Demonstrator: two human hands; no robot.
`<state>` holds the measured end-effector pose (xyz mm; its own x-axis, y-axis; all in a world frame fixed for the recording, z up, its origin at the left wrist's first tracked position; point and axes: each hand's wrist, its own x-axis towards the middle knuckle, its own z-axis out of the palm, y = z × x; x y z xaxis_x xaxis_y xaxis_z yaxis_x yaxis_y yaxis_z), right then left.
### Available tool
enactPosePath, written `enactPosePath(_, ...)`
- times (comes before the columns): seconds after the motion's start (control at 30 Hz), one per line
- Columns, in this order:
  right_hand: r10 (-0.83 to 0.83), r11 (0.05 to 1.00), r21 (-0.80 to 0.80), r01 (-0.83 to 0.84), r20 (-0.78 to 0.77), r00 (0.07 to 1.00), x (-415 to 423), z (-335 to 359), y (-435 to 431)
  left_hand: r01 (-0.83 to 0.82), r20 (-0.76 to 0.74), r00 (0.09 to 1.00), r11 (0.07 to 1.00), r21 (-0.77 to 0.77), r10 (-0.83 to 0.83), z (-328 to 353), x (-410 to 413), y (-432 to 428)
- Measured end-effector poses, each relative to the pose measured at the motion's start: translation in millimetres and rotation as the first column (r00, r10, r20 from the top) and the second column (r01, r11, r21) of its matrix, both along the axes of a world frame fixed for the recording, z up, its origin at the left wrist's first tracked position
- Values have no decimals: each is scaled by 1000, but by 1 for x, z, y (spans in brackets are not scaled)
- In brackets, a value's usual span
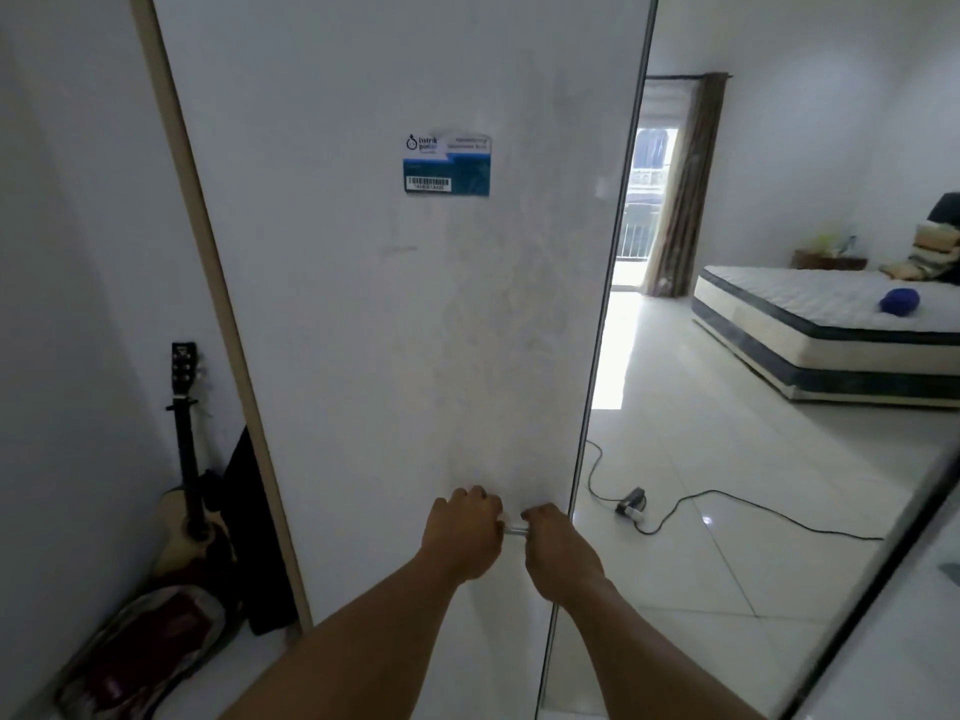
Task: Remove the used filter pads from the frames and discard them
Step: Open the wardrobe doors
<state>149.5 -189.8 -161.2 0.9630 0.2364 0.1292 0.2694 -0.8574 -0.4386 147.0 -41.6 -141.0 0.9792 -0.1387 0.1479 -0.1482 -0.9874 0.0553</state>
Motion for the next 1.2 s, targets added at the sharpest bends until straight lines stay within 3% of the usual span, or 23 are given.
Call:
enactPosePath(0.33, -51, 998, -38, 55, 106, 993, -2, -12, 4, -118, 1, 993, 993, 24, 118, -15, 5, -11)
enactPosePath(0.57, -122, 993, 19, 120, 81, 989, -42, -10, 11, -87, 31, 996, 996, -24, 88, -22, -25, -3)
enactPosePath(0.77, -73, 997, 45, 69, 100, 992, -95, -18, 16, -70, 1, 998, 994, -85, 70, -21, -72, 6)
enactPosePath(0.87, -176, 944, 290, 156, 41, 984, -131, -19, 21, -80, -38, 996, 989, -120, 76, -20, -107, 11)
enactPosePath(1.03, -439, 648, 686, 331, -19, 898, -202, -3, 33, -90, -79, 994, 990, -110, 82, -21, -174, 27)
enactPosePath(1.1, -390, 572, 756, 320, -93, 916, -226, 4, 38, -126, -115, 988, 978, -166, 108, -22, -199, 41)
enactPosePath(1.2, -225, 637, 736, 228, -106, 969, -256, 8, 50, -170, -150, 979, 955, -244, 136, -28, -239, 63)
